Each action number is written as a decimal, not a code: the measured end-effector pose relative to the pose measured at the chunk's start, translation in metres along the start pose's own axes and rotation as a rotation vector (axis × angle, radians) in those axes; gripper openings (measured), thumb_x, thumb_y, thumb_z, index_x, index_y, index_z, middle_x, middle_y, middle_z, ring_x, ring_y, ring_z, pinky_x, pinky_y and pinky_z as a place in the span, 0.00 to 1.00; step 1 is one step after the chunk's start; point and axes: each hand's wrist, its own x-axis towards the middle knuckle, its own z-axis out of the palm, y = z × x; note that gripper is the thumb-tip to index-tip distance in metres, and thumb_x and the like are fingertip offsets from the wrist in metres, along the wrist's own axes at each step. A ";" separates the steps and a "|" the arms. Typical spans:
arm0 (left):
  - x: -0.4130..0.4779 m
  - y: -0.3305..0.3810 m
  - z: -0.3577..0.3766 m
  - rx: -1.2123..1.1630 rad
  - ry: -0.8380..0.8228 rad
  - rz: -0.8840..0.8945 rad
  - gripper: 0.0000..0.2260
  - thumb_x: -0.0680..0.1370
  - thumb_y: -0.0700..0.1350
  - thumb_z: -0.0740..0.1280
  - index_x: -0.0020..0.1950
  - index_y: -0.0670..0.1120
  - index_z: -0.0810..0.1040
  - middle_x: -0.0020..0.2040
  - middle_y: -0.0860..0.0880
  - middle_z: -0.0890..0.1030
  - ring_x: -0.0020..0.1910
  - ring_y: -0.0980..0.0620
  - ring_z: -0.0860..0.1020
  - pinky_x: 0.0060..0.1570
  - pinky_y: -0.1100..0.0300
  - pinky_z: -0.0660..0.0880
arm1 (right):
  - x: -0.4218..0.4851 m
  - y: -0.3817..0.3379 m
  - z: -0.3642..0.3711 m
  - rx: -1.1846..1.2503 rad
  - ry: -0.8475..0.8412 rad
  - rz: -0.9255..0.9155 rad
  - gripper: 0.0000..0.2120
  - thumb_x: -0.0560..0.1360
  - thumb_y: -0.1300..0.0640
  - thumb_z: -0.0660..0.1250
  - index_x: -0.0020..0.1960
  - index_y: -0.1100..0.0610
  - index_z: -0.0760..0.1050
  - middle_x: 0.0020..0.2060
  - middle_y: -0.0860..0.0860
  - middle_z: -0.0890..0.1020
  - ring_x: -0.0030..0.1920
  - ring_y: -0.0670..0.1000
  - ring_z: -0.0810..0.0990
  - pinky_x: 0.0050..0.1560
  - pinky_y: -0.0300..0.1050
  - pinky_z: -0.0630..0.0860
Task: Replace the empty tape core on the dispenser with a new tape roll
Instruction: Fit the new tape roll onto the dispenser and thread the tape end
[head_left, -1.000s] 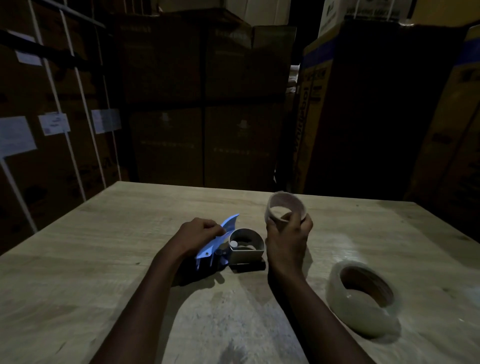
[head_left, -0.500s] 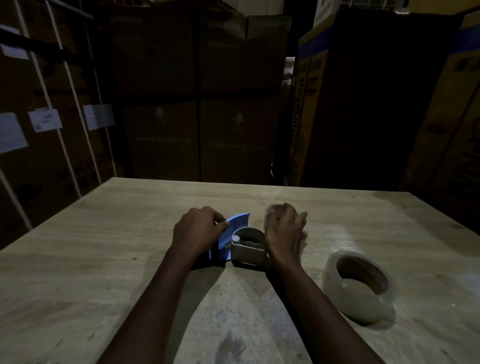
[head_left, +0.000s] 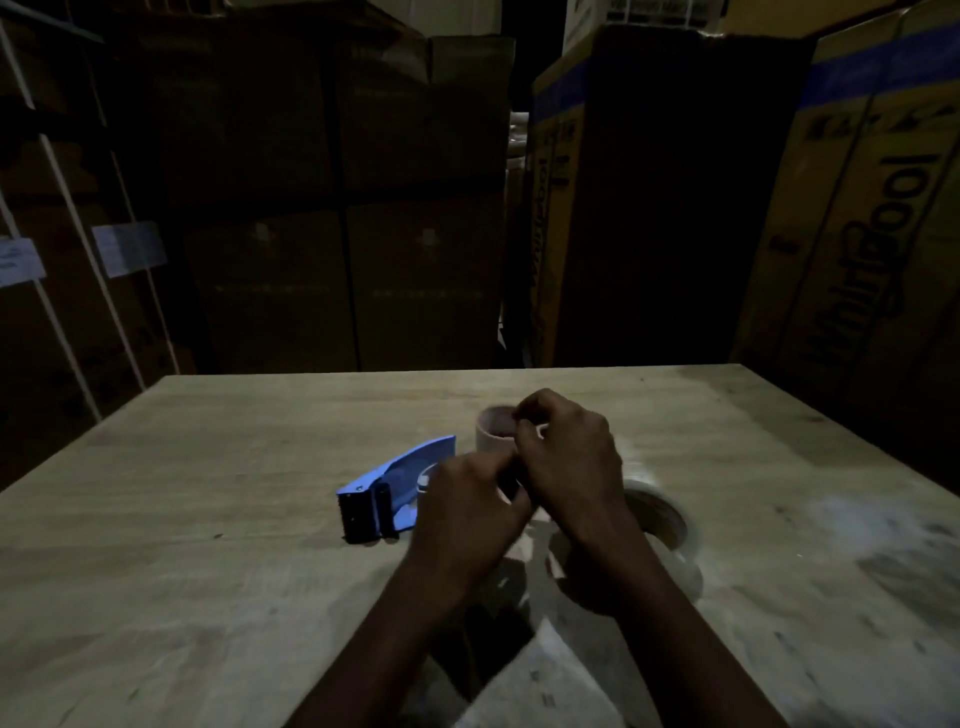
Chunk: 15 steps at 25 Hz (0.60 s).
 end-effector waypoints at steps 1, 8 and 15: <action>-0.004 0.011 0.010 -0.024 -0.072 -0.013 0.03 0.68 0.46 0.69 0.40 0.50 0.79 0.35 0.51 0.84 0.32 0.56 0.78 0.36 0.60 0.73 | -0.002 0.006 -0.012 -0.049 -0.018 0.026 0.05 0.72 0.53 0.64 0.46 0.50 0.78 0.44 0.49 0.84 0.43 0.52 0.81 0.42 0.47 0.77; -0.012 0.025 0.049 0.064 -0.324 -0.243 0.19 0.66 0.55 0.70 0.54 0.50 0.75 0.47 0.49 0.83 0.49 0.49 0.80 0.50 0.53 0.77 | -0.034 0.046 -0.057 -0.235 -0.066 0.057 0.08 0.73 0.52 0.61 0.46 0.51 0.78 0.41 0.51 0.84 0.41 0.53 0.80 0.36 0.44 0.74; -0.024 0.025 0.056 -0.052 -0.203 -0.244 0.10 0.68 0.54 0.69 0.45 0.51 0.82 0.46 0.53 0.86 0.43 0.54 0.82 0.48 0.54 0.78 | -0.063 0.059 -0.062 -0.434 -0.157 0.056 0.10 0.70 0.44 0.60 0.45 0.47 0.76 0.42 0.46 0.81 0.52 0.55 0.71 0.44 0.48 0.62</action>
